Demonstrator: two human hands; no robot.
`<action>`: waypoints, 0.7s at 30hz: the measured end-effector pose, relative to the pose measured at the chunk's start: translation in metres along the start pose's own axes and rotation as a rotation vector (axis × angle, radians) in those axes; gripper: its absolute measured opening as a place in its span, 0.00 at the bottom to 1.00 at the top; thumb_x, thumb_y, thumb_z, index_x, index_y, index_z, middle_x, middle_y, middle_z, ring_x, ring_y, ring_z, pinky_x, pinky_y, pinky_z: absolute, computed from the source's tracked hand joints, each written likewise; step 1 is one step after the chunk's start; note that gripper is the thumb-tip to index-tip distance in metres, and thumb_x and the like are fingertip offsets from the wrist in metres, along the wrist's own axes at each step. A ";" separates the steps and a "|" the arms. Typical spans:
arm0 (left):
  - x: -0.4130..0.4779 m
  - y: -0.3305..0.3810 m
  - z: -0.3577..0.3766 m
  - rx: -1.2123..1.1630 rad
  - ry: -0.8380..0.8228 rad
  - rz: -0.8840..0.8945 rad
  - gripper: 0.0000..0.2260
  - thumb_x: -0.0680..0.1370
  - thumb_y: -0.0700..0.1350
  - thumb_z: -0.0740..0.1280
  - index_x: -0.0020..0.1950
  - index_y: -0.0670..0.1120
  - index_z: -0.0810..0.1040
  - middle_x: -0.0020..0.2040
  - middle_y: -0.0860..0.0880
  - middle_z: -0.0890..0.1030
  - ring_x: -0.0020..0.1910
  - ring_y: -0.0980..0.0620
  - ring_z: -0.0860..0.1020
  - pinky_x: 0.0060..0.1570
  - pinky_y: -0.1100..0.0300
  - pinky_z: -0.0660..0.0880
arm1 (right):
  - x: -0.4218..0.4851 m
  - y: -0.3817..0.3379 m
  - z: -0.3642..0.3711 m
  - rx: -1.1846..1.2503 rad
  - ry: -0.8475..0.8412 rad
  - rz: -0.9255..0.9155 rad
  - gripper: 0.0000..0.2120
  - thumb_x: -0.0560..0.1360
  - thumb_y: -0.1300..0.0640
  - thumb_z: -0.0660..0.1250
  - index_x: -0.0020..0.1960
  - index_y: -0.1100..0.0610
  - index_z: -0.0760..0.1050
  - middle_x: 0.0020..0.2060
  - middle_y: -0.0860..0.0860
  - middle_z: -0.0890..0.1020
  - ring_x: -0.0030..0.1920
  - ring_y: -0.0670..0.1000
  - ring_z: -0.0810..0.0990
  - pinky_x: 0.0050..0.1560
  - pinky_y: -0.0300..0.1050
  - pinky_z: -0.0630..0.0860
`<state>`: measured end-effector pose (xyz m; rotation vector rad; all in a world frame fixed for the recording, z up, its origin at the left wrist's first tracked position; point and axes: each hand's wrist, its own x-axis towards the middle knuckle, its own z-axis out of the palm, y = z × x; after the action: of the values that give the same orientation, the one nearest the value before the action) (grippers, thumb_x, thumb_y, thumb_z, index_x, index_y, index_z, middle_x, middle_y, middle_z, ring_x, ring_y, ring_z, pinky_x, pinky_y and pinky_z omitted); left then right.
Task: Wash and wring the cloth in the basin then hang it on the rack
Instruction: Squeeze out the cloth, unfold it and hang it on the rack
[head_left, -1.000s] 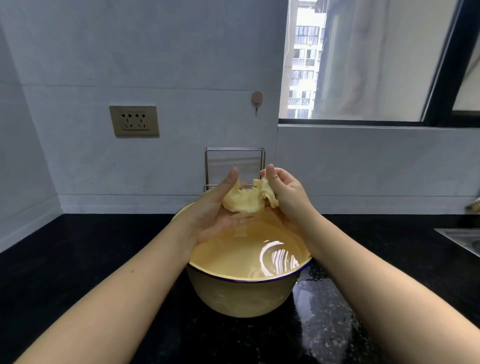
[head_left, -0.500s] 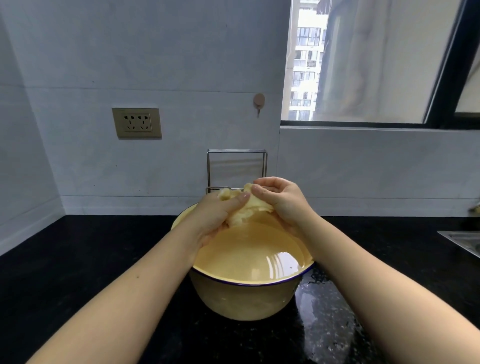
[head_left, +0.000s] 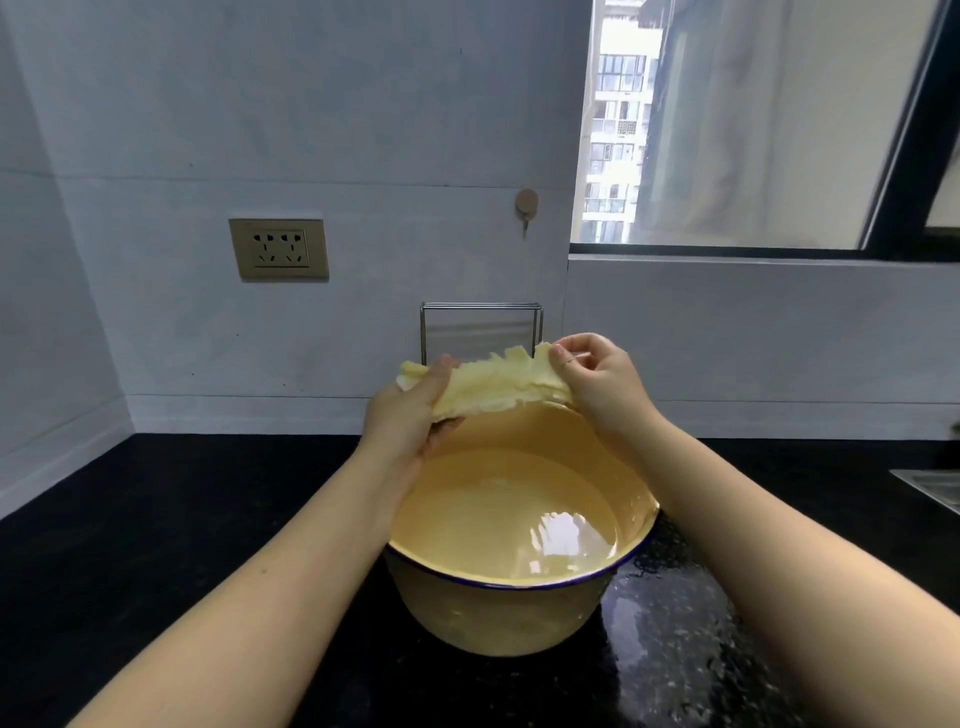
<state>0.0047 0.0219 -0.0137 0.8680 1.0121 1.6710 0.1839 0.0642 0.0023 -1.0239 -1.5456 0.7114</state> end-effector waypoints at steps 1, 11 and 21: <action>0.001 0.001 0.000 0.011 0.041 -0.003 0.08 0.70 0.50 0.72 0.42 0.45 0.80 0.37 0.50 0.82 0.32 0.57 0.81 0.28 0.65 0.76 | 0.000 -0.001 -0.002 0.004 -0.018 -0.005 0.09 0.76 0.53 0.65 0.51 0.58 0.76 0.36 0.52 0.74 0.34 0.50 0.71 0.37 0.45 0.71; 0.014 0.015 0.001 0.189 0.070 0.042 0.16 0.72 0.55 0.68 0.37 0.42 0.76 0.24 0.50 0.78 0.20 0.59 0.75 0.21 0.68 0.71 | 0.008 -0.006 -0.020 0.394 -0.276 0.149 0.07 0.71 0.59 0.70 0.48 0.59 0.76 0.39 0.51 0.82 0.35 0.47 0.82 0.38 0.40 0.80; 0.028 0.027 -0.003 0.071 -0.149 -0.055 0.05 0.76 0.45 0.65 0.46 0.45 0.78 0.43 0.46 0.80 0.35 0.53 0.81 0.33 0.63 0.80 | 0.021 -0.008 -0.021 0.336 -0.232 0.102 0.04 0.76 0.57 0.65 0.50 0.55 0.74 0.43 0.51 0.79 0.41 0.50 0.77 0.42 0.45 0.76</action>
<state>-0.0155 0.0427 0.0123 0.9878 0.9880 1.5089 0.2012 0.0779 0.0237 -0.7921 -1.5095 1.1516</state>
